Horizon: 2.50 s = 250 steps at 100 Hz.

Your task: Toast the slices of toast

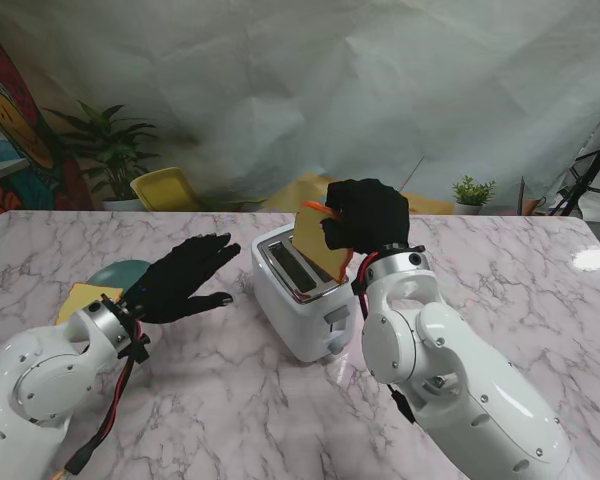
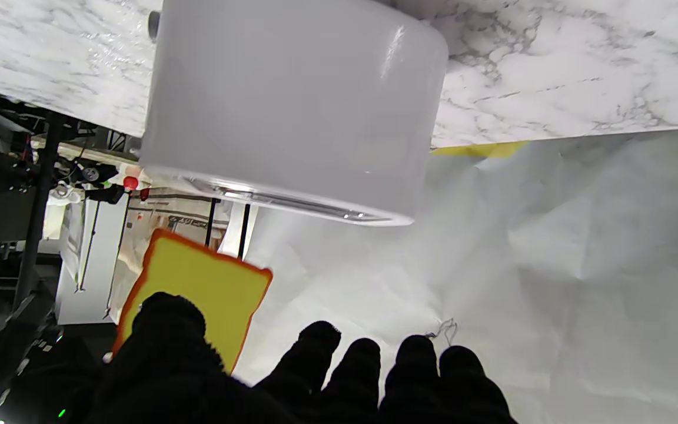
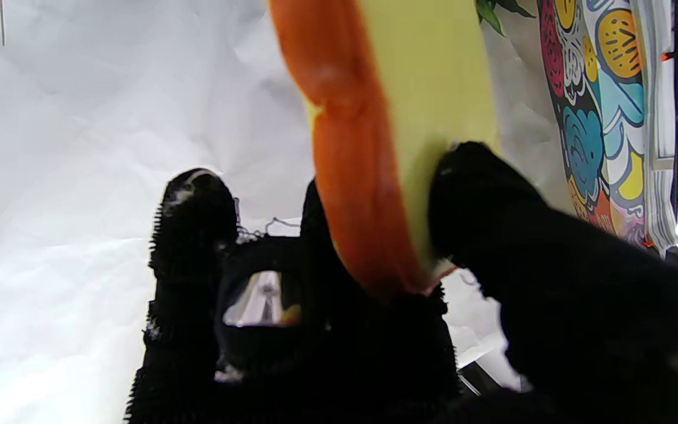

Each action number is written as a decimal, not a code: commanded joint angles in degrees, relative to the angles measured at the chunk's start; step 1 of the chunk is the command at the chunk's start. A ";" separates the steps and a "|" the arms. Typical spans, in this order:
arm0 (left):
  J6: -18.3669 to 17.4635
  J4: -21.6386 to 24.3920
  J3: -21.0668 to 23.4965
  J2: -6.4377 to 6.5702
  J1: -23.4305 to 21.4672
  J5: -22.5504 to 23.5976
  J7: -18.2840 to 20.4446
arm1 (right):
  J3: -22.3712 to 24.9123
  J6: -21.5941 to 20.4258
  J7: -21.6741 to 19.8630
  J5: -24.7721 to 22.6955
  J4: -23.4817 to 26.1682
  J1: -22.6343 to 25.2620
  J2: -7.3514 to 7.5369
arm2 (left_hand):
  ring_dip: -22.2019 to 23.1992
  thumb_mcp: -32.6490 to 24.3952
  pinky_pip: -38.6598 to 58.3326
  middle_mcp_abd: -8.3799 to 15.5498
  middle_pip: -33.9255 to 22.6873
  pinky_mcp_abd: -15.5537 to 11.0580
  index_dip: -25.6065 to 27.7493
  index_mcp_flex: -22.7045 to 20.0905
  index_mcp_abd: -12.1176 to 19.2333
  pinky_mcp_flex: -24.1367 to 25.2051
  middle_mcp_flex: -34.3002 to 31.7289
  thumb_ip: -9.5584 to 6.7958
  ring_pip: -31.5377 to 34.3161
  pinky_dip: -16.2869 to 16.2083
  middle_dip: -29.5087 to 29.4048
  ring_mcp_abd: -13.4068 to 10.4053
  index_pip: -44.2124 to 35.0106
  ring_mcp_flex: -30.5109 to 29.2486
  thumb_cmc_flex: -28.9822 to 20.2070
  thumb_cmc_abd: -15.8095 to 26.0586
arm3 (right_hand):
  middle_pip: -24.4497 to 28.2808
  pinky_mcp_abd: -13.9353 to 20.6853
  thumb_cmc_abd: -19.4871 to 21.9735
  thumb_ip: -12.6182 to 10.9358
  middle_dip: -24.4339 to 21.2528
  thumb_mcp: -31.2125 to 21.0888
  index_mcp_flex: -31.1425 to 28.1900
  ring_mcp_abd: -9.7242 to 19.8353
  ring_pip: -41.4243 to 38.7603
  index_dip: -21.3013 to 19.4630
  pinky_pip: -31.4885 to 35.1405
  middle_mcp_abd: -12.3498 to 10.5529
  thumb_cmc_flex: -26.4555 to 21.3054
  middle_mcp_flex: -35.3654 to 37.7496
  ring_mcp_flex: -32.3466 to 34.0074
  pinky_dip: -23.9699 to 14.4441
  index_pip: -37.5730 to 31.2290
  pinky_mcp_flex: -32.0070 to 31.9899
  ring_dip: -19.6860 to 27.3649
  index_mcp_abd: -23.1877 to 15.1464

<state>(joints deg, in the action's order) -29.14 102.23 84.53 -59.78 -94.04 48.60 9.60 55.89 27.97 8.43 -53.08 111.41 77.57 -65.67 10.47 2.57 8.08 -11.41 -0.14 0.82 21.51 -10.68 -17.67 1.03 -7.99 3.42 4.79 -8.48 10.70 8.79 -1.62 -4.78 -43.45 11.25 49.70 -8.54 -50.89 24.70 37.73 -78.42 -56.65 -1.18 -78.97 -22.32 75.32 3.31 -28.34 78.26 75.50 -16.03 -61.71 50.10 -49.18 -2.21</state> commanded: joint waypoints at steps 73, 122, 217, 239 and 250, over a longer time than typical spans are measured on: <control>0.32 7.19 1.32 2.55 4.11 -11.71 15.71 | -4.20 1.15 4.19 4.11 -9.86 -7.38 -2.16 | -0.54 0.08 -5.14 0.25 0.07 -2.03 -0.89 -0.30 0.38 -2.37 -0.93 -0.54 0.96 -1.89 1.08 0.74 0.03 1.13 -0.50 0.53 | 4.59 0.71 -1.52 -0.25 0.40 -8.08 -3.61 6.16 -3.58 -0.69 2.11 4.89 -2.32 5.16 0.13 -0.37 -4.78 1.36 -0.53 -5.44; 1.54 7.94 1.09 3.22 6.30 -13.61 19.63 | -5.78 1.75 6.97 7.18 -14.18 -8.88 -3.40 | -0.44 0.06 -5.27 0.52 0.01 -2.02 -0.90 -1.35 0.93 -3.11 -1.86 -0.59 2.09 -2.71 1.25 0.60 -0.37 0.79 -0.98 0.45 | 4.70 0.68 -1.45 -0.25 0.28 -8.10 -3.62 6.07 -3.54 -0.59 2.18 4.89 -2.33 5.15 0.14 -0.31 -4.84 1.35 -0.36 -5.29; 0.93 7.62 0.57 3.12 5.97 -12.41 18.79 | -6.88 1.92 8.49 9.89 -18.83 -9.55 -4.22 | -0.60 0.11 -5.57 0.65 -0.08 -2.19 -0.91 -1.74 1.06 -3.42 -2.22 -0.57 2.60 -3.30 1.34 0.40 -0.58 0.64 -1.18 0.74 | 4.45 0.50 -1.53 -0.42 -0.09 -7.69 -3.45 5.30 -3.47 -0.14 2.47 5.02 -2.50 5.09 0.10 -0.33 -4.64 0.74 0.04 -5.40; 0.80 7.20 -0.01 3.03 6.06 -12.02 18.24 | -6.48 0.80 8.74 8.94 -19.08 -9.53 -3.95 | -0.64 0.10 -5.59 0.70 -0.15 -2.26 -0.90 -1.81 1.00 -3.48 -2.24 -0.57 2.66 -3.35 1.37 0.31 -0.61 0.59 -1.27 0.76 | 4.16 0.51 -1.40 -0.58 -0.19 -7.48 -3.40 5.28 -3.43 -0.03 2.47 5.00 -2.55 5.08 0.10 -0.33 -4.60 0.68 0.15 -5.56; 0.88 7.17 -0.14 3.01 6.01 -11.87 18.17 | -6.17 0.22 9.49 8.50 -18.92 -9.52 -3.98 | -0.65 0.11 -5.61 0.70 -0.20 -2.26 -0.90 -1.80 1.01 -3.50 -2.26 -0.56 2.71 -3.36 1.38 0.30 -0.61 0.58 -1.30 0.84 | 4.12 0.55 -1.22 -0.59 -0.19 -7.34 -3.35 5.29 -3.32 0.00 2.47 4.88 -2.43 5.09 0.08 -0.33 -4.58 0.66 0.22 -5.66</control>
<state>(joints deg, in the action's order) -28.20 109.56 84.62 -56.64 -88.00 36.58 27.09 49.51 28.53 17.35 -44.31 92.50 67.95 -69.66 10.47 2.57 4.59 -11.36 -0.15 0.82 21.37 -10.89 -17.18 -2.15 -8.91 3.42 6.41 -10.66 11.32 8.79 -1.86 -4.84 -43.71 11.25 50.76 -8.54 -51.48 24.70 37.74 -78.73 -57.35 -1.18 -79.04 -22.14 76.24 3.31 -28.34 78.26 75.50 -16.03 -61.71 50.27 -49.17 -2.19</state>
